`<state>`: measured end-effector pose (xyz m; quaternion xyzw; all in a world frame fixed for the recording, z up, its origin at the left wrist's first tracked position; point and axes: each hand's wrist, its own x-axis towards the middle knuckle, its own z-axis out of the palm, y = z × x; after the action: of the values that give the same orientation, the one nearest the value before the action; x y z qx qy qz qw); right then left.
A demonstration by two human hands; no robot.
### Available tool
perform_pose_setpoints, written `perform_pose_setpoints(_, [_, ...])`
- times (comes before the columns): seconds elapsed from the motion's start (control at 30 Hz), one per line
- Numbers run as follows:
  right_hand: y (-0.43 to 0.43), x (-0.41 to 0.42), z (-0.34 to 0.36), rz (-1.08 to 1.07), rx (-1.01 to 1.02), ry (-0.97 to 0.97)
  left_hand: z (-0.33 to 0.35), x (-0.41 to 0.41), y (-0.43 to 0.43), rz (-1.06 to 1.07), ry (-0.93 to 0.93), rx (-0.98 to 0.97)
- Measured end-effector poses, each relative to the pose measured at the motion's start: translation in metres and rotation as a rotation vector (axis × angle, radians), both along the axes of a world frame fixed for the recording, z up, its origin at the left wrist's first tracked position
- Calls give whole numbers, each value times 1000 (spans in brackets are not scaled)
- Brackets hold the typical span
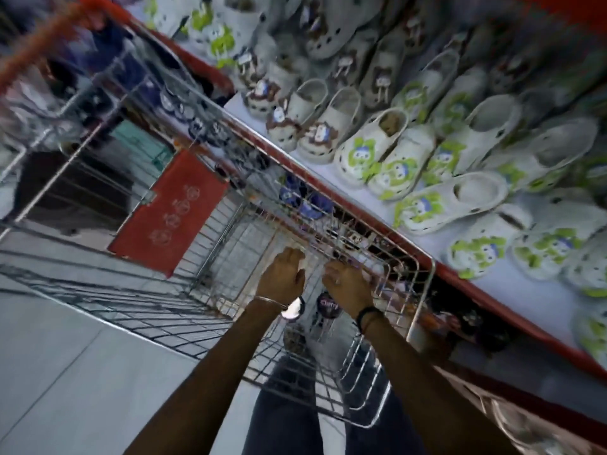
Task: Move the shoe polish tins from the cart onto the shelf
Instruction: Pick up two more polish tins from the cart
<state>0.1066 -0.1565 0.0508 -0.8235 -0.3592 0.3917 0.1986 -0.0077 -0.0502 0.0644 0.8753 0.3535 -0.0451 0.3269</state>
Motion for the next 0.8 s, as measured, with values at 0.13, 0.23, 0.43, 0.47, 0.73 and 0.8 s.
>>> perform_pose_setpoints(0.13, [-11, -15, -77, -77, -207, 101, -69, -15, 2, -67, 271, -149])
perform_pose_setpoints(0.23, [-18, -24, -93, -107, -267, 39, -100, -23, 5, -99, 356, -202])
perform_pose_setpoints(0.43, [-22, -38, -134, -57, -315, -56, -152, -29, -2, -235, 525, -224])
perform_pose_setpoints(0.47, [-24, -39, -139, -29, -325, -86, -159, -30, -7, -246, 552, -200])
perform_pose_setpoints(0.73, [-28, -37, -143, -27, -300, -167, -174, -34, -20, -219, 474, -49])
perform_pose_setpoints(0.8, [-27, -33, -138, -63, -290, -132, -166, -32, -13, -222, 473, -58])
